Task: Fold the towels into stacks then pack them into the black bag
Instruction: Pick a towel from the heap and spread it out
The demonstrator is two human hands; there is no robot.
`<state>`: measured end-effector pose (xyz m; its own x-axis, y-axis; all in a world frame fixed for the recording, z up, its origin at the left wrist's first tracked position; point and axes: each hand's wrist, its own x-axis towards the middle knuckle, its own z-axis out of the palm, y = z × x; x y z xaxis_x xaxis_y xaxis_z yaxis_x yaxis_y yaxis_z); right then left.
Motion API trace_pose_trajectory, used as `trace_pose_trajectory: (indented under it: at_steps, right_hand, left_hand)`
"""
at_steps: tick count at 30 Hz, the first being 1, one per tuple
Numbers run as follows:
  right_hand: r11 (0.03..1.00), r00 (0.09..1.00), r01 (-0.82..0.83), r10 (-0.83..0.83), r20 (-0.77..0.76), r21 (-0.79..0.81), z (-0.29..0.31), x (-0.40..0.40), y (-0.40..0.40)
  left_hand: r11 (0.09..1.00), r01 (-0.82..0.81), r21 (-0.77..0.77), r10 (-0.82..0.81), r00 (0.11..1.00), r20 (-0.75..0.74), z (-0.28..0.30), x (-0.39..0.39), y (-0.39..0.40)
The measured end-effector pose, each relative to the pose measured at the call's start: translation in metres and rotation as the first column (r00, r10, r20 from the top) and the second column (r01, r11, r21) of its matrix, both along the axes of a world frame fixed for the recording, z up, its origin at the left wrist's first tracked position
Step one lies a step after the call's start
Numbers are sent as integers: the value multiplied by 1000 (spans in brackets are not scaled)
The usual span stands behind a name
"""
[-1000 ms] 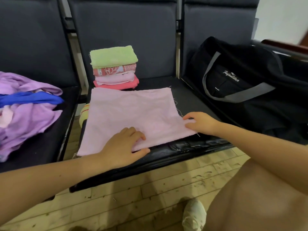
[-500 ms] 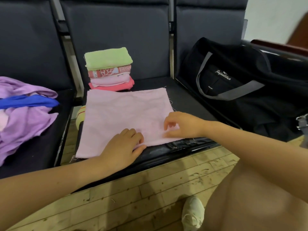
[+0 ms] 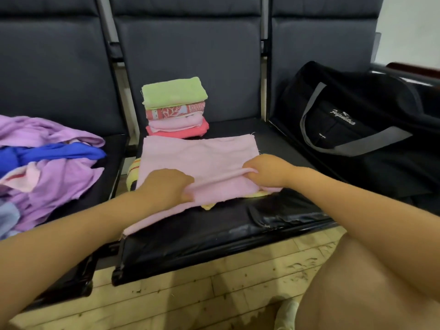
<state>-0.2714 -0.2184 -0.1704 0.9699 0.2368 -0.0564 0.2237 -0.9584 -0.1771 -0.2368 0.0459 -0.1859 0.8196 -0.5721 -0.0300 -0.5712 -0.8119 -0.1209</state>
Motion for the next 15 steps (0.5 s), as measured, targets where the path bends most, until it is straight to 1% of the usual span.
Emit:
trace_pose_trajectory:
  at_steps: [1, 3, 5, 7, 9, 10, 12, 13, 14, 15]
  right_hand:
    - [1000, 999, 16, -17, 36, 9, 2, 4, -4]
    - [996, 993, 57, -63, 100, 64, 5, 9, -12]
    - [976, 980, 128, -151, 127, 178, 6, 11, -21]
    - [914, 958, 216, -266, 103, 343, 5, 11, -28]
    - [816, 935, 271, -348, 60, 510, 5, 11, -35]
    - [761, 925, 280, -376, 46, 585, 6, 10, -38]
    - [634, 908, 268, -417, 30, 725, 6, 8, -41]
    - [562, 900, 263, -436, 10, 784, 8, 6, -42]
    - [499, 894, 268, -448, -19, 824, 7, 4, -42]
    - [453, 892, 277, -450, -51, 848, 6, 3, -43]
  left_hand:
    - [999, -35, -35, 34, 999, -13, 1, 7, 6]
    - [990, -74, -118, 76, 997, 12, 4, 19, 19]
    - [984, -118, -135, 126, 991, 53, 12, 26, 31]
    - [974, -176, -143, 184, 982, 47, 17, 32, 46]
    - [956, -231, -181, 232, 973, -13, 18, 36, 57]
    - [940, -254, -230, 251, 967, -42, 17, 37, 61]
    - [876, -307, -371, 300, 951, -77, 17, 36, 62]
    - [820, -336, -463, 328, 939, -100, 17, 34, 64]
    - [742, -375, -557, 351, 924, -154, 16, 35, 66]
    - [631, -425, -649, 362, 901, -238, 16, 35, 68]
